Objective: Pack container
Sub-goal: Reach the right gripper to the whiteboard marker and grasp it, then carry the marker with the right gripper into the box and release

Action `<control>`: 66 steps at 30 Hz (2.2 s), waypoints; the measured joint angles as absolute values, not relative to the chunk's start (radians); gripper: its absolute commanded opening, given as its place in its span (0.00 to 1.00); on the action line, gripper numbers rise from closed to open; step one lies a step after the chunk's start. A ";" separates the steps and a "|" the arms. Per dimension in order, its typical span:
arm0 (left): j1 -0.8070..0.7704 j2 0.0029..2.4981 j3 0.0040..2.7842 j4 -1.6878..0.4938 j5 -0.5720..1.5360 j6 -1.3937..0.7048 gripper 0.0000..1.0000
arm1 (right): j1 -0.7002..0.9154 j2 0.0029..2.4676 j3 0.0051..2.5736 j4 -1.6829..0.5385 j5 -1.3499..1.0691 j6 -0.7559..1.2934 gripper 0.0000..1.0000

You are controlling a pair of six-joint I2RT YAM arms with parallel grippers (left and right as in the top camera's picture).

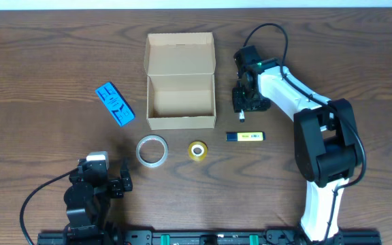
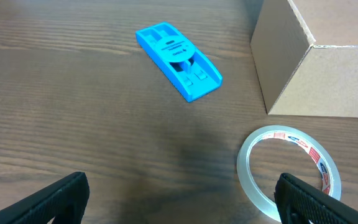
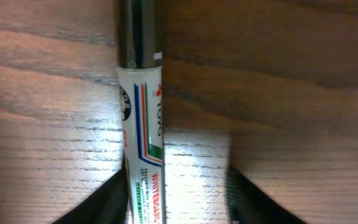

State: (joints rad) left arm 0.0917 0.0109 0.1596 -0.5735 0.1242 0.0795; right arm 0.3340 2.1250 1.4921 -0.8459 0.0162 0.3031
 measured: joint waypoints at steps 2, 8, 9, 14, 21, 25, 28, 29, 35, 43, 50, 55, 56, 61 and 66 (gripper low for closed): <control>0.092 0.011 0.160 -0.574 0.124 0.080 0.95 | 0.340 2.125 1.492 -0.844 0.016 0.308 0.22; 0.092 0.011 0.160 -0.574 0.124 0.080 0.95 | 0.349 2.125 1.494 -0.840 0.014 0.307 0.01; 0.092 0.011 0.160 -0.574 0.124 0.080 0.95 | 0.349 2.125 1.494 -0.839 0.015 0.307 0.01; 0.092 0.011 0.160 -0.574 0.124 0.080 0.95 | 0.349 2.125 1.498 -0.844 0.015 0.303 0.01; 0.092 0.011 0.160 -0.574 0.124 0.080 0.95 | 0.349 2.098 1.504 -0.901 0.016 0.303 0.01; 0.092 0.011 0.160 -0.574 0.124 0.080 0.95 | 0.352 2.005 1.504 -0.937 0.017 0.298 0.01; 0.092 0.011 0.160 -0.574 0.124 0.080 0.95 | 0.363 1.903 1.505 -0.953 0.017 0.266 0.01; 0.092 0.011 0.160 -0.574 0.124 0.080 0.95 | 0.369 1.874 1.506 -0.957 0.017 0.253 0.01; 0.092 0.011 0.160 -0.574 0.124 0.080 0.95 | 0.482 1.763 1.539 -0.958 0.019 0.127 0.01; 0.092 0.011 0.160 -0.574 0.124 0.080 0.95 | 0.669 1.761 1.549 -0.818 0.017 -0.099 0.01; 0.092 0.011 0.160 -0.574 0.124 0.080 0.95 | 0.695 1.795 1.552 -0.716 0.027 -0.182 0.01; 0.092 0.011 0.160 -0.574 0.124 0.080 0.95 | 0.695 1.895 1.552 -0.688 0.028 -0.197 0.01; 0.092 0.011 0.160 -0.574 0.124 0.080 0.95 | 0.695 1.919 1.552 -0.683 0.028 -0.197 0.01; 0.092 0.011 0.160 -0.574 0.124 0.080 0.95 | 0.695 2.004 1.552 -0.675 0.027 -0.202 0.01; 0.092 0.011 0.160 -0.574 0.124 0.080 0.95 | 0.695 2.035 1.552 -0.672 0.027 -0.204 0.16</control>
